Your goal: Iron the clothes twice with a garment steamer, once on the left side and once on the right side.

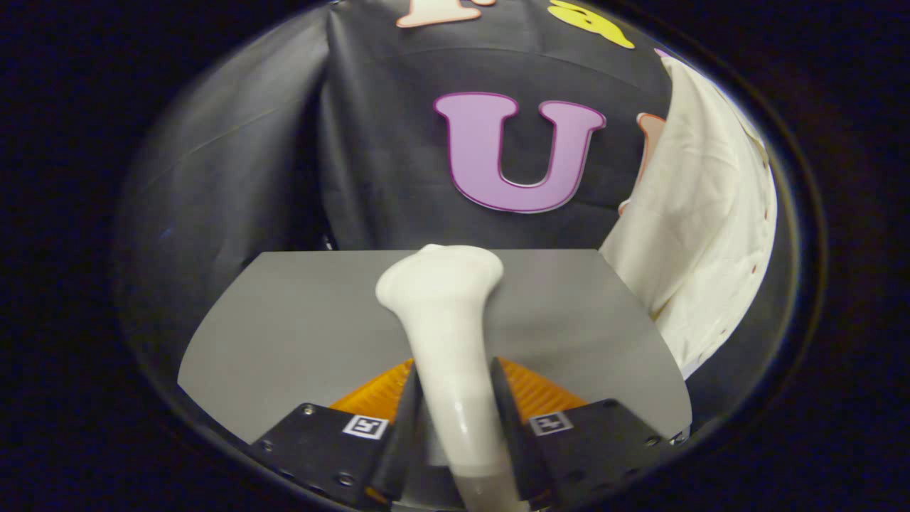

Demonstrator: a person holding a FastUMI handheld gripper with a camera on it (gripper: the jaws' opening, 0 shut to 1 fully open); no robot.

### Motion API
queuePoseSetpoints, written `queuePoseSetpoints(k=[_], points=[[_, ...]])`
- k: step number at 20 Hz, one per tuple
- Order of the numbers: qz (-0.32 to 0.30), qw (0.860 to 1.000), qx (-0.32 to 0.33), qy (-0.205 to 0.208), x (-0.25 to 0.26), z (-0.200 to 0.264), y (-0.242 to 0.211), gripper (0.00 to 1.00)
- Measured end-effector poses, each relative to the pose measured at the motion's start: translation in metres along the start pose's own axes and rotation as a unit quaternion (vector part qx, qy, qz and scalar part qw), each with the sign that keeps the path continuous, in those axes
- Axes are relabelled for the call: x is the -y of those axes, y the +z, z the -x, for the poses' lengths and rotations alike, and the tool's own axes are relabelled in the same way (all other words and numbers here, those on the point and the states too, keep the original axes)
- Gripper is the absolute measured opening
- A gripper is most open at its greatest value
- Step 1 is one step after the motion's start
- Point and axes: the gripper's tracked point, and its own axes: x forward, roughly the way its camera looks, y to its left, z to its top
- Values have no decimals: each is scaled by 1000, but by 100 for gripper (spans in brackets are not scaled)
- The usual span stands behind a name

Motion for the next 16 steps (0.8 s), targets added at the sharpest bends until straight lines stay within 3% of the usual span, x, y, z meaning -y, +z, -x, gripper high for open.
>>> queuePoseSetpoints(k=[1, 5, 13, 16], points=[[9, 1000, -5, 9, 1, -2, -1, 52], [-29, 999, 40, 20, 9, 15, 13, 48], [-146, 971, 135, 132, 13, 59, 42, 43], [-147, 970, 153, 121, 24, 68, 47, 40]])
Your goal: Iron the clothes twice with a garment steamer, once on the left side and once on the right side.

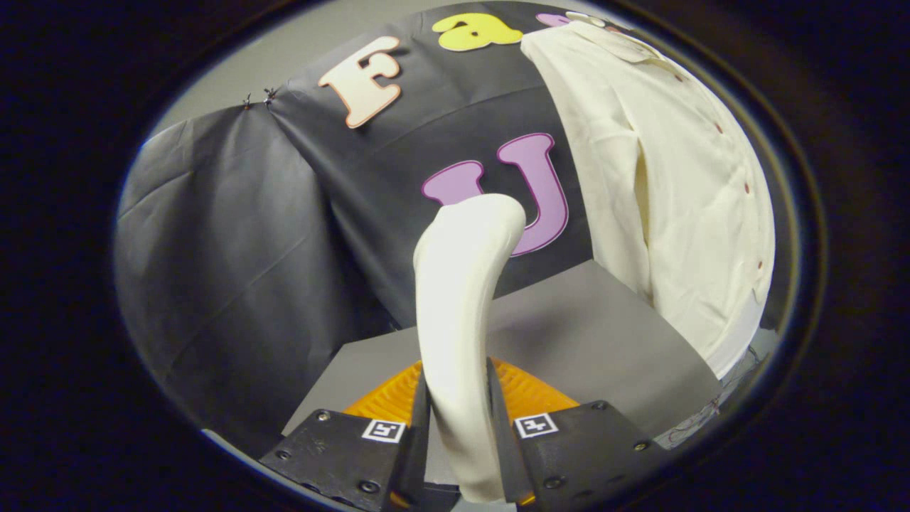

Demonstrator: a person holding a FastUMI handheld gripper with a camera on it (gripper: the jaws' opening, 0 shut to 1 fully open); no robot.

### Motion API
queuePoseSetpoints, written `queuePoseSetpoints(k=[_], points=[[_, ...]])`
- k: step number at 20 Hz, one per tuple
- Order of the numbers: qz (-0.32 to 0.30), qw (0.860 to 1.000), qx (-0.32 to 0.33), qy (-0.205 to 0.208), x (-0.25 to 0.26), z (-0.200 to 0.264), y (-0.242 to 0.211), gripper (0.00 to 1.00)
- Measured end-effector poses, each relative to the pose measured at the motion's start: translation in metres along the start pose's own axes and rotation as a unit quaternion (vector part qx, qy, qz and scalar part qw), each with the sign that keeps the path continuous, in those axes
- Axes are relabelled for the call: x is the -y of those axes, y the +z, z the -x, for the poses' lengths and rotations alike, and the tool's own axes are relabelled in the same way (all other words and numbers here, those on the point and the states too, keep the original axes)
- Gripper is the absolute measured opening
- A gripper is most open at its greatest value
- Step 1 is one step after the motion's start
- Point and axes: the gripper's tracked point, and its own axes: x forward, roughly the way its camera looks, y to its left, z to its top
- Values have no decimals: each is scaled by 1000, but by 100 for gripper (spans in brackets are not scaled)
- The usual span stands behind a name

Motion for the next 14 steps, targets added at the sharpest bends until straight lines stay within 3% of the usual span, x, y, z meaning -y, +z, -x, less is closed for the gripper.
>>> queuePoseSetpoints(k=[5, 9, 14], points=[[34, 999, 12, -11, -4, 34, 10, 37], [49, 997, 53, -4, -7, 73, 45, 36], [68, 994, 73, -49, 25, 97, 79, 36]])
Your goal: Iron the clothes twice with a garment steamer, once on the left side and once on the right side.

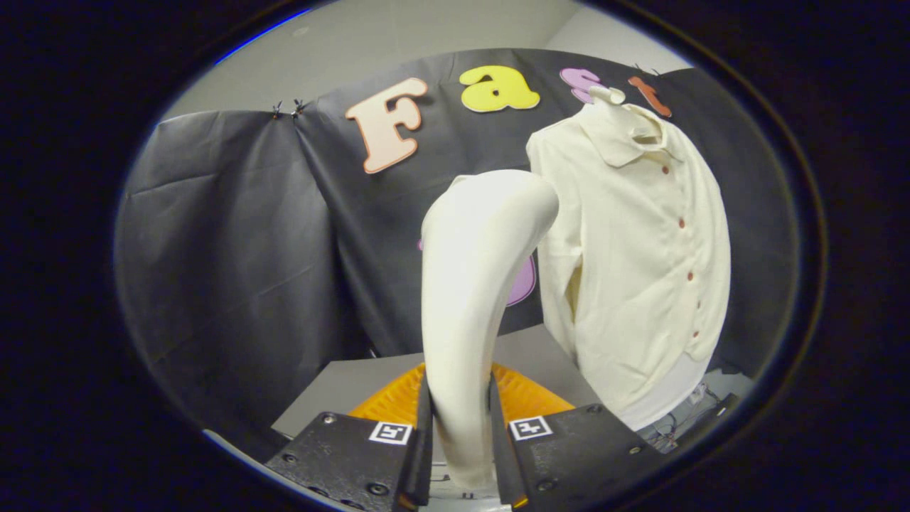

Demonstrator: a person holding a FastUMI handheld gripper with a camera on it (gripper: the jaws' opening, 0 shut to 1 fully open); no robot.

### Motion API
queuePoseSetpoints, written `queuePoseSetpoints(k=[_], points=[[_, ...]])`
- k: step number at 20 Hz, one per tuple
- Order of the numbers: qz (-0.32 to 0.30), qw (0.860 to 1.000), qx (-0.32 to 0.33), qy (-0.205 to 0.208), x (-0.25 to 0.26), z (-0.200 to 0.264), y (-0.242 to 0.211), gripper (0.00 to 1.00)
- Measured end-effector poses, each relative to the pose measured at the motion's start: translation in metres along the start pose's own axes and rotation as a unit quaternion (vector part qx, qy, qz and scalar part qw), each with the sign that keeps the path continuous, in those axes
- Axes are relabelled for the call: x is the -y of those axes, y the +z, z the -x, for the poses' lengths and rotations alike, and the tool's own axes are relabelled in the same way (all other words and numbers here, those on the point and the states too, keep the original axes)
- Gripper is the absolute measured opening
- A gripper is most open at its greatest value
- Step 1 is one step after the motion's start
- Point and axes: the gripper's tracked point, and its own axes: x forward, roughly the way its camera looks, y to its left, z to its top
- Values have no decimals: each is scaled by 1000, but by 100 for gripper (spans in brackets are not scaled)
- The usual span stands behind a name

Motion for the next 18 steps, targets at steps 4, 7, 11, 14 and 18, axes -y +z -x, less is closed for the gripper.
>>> queuePoseSetpoints(k=[4, 7, 11, 14, 18], points=[[1, 999, 0, -45, 48, -10, 17, 36], [-4, 997, 14, -81, 91, -20, 33, 36], [-34, 990, 51, -126, 143, -28, 63, 36], [-48, 987, 69, -139, 163, -37, 73, 36], [-55, 988, 57, -132, 170, -54, 68, 36]])
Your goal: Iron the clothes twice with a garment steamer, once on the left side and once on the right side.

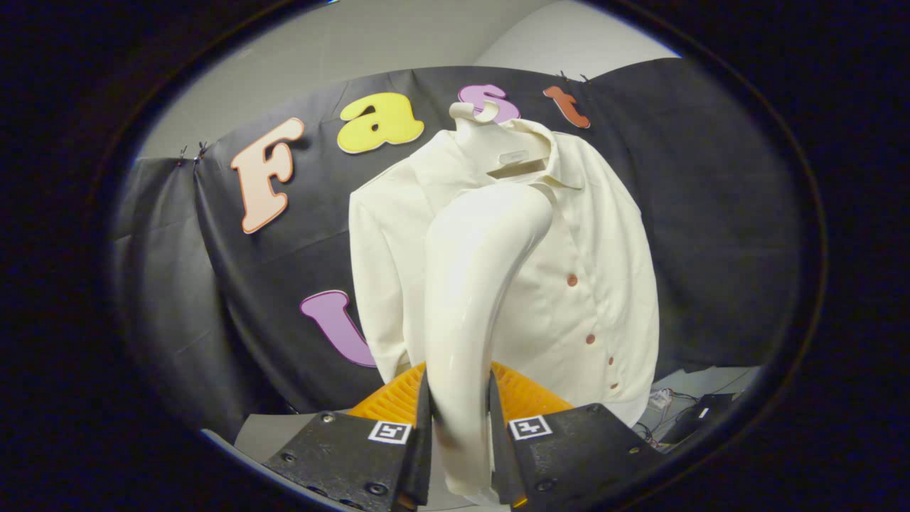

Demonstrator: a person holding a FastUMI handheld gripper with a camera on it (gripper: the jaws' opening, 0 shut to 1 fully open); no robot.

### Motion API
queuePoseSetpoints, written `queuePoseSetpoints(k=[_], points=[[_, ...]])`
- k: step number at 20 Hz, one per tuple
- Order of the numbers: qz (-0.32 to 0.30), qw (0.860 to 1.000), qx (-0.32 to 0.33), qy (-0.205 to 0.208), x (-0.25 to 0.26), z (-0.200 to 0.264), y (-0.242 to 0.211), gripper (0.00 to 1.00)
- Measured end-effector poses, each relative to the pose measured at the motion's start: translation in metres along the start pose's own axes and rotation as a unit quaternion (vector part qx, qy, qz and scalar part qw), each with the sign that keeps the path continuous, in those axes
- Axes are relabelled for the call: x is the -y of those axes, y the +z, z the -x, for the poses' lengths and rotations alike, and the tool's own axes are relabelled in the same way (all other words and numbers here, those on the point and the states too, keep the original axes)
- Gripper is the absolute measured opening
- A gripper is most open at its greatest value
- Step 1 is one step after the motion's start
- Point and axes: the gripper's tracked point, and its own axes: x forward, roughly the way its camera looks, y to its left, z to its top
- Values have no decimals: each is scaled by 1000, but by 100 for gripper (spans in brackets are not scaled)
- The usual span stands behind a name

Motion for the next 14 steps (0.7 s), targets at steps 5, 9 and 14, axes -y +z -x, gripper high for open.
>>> queuePoseSetpoints(k=[5, 9, 14], points=[[-16, 1000, -8, 11, 4, -7, -13, 36], [-14, 999, -32, 10, 18, -7, -36, 36], [-9, 998, -64, 13, 30, -13, -67, 37]])
